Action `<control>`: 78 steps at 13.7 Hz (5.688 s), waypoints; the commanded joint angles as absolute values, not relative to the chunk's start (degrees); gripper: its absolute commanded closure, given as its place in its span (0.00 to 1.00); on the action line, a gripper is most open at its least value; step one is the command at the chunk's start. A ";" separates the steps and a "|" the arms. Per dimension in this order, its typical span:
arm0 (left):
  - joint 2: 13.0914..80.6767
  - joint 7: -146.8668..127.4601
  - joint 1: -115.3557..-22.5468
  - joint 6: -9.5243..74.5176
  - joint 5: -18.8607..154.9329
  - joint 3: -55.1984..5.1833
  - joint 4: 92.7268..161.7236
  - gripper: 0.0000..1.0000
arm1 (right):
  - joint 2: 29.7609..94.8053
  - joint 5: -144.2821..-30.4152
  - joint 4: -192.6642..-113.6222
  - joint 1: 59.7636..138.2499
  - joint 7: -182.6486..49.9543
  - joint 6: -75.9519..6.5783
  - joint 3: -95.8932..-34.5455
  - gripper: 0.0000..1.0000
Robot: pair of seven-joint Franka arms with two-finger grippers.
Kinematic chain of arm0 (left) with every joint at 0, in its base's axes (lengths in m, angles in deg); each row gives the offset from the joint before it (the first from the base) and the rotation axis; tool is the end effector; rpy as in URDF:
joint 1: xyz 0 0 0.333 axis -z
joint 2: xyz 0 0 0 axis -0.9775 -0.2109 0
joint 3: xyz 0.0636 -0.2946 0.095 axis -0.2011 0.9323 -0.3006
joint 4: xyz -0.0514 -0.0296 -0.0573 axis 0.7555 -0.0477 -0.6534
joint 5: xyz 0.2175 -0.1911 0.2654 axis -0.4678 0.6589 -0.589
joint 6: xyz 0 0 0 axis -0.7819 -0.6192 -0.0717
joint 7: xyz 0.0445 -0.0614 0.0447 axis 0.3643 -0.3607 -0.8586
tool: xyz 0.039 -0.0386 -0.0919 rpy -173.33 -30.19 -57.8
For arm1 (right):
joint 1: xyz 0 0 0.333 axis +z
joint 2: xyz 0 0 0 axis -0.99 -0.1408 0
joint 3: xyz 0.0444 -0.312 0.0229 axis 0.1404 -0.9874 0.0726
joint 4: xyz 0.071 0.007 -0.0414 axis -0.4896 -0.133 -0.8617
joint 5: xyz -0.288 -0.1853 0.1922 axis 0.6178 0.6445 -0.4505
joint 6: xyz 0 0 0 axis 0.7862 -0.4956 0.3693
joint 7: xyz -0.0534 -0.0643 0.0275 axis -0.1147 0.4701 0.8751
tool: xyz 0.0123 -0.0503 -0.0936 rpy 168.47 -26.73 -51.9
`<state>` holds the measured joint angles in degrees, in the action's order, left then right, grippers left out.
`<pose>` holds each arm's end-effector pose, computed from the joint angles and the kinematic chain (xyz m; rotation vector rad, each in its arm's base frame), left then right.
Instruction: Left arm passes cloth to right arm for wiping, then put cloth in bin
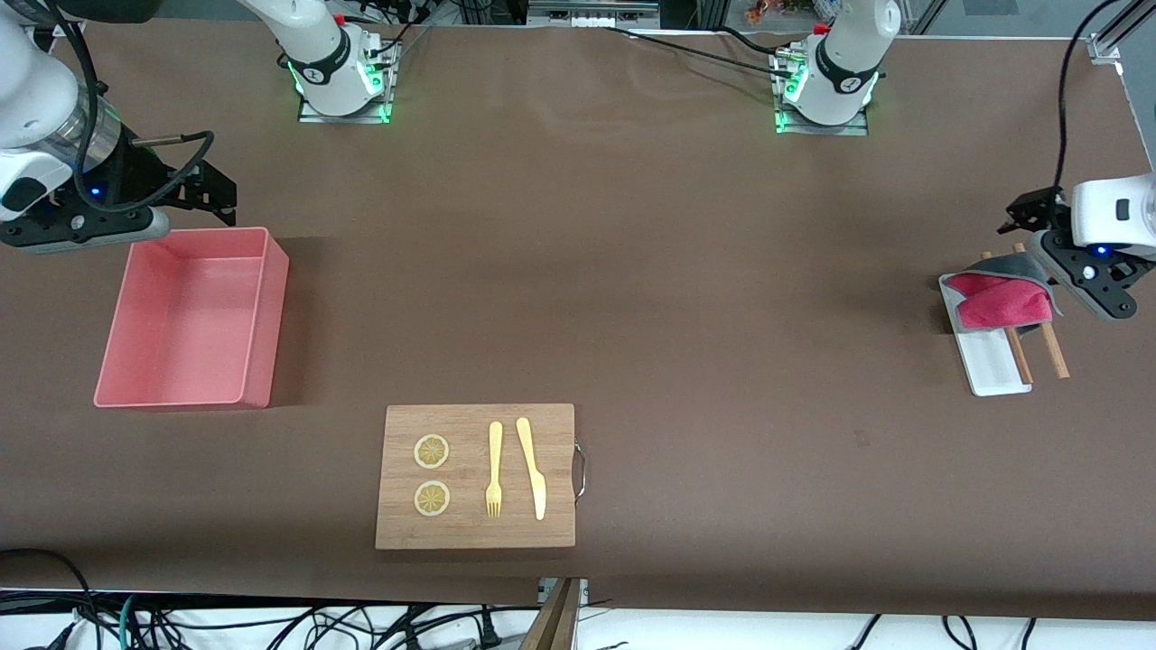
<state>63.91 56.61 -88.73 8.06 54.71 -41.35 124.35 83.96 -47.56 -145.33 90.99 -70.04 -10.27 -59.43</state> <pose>0.5746 0.1001 0.4881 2.7504 -1.3276 -0.3427 0.5581 0.0873 0.6000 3.0755 0.2922 -0.0452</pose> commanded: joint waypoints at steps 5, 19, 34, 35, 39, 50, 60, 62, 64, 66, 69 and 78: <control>58.28 86.70 -101.62 16.39 53.95 -41.05 126.04 0.00 | 83.64 -47.16 -144.30 91.05 -70.06 -10.03 -59.33 0.00; 34.55 106.26 -114.13 14.05 64.14 -40.70 111.74 0.00 | 83.46 -46.99 -144.30 90.87 -70.15 -10.21 -59.33 0.00; 32.78 105.73 -113.60 5.78 64.49 -40.70 108.11 1.00 | 84.34 -47.34 -144.21 90.96 -69.36 -10.30 -59.07 0.00; 33.56 105.56 -113.60 4.47 64.41 -40.70 108.02 1.00 | 84.25 -47.34 -144.21 91.14 -68.57 -8.64 -58.89 0.00; 34.98 104.77 -113.42 0.77 63.79 -40.61 105.30 1.00 | 85.40 -46.46 -144.47 91.49 -67.60 -7.40 -57.32 0.00; 49.38 72.82 -97.54 -13.72 60.88 -40.17 105.21 1.00 | 97.50 -49.70 -160.01 91.49 -64.79 -9.77 -56.87 0.00; 49.04 32.12 -77.23 -11.20 82.83 -33.84 105.12 1.00 | 96.48 -68.05 -168.99 91.49 -36.00 -22.24 -56.78 0.00; 49.13 25.95 -73.01 -9.62 90.39 -33.84 104.69 1.00 | 93.23 -73.59 -168.99 91.49 -27.83 -23.48 -56.78 0.00; 49.13 19.63 -70.37 -7.77 93.05 -33.75 102.06 1.00 | 90.16 -79.48 -168.99 91.49 -19.83 -24.96 -56.78 0.00; 48.95 13.74 -69.21 -5.23 98.47 -33.84 100.73 1.00 | 87.34 -84.93 -169.08 91.58 -11.74 -26.64 -56.69 0.00; 47.37 6.09 -64.40 1.87 103.15 -33.67 100.11 1.00 | 84.79 -90.31 -169.08 91.58 -4.42 -28.22 -54.59 0.00; 46.49 -5.53 -57.08 14.12 106.07 -33.31 99.59 1.00 | 78.90 -101.30 -168.64 91.75 4.39 -46.66 -40.27 0.00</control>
<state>46.89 -3.44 -57.57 14.35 104.72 -33.06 101.45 79.55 -99.71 -169.11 92.00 3.44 -43.20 -42.58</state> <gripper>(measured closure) 0.982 0.000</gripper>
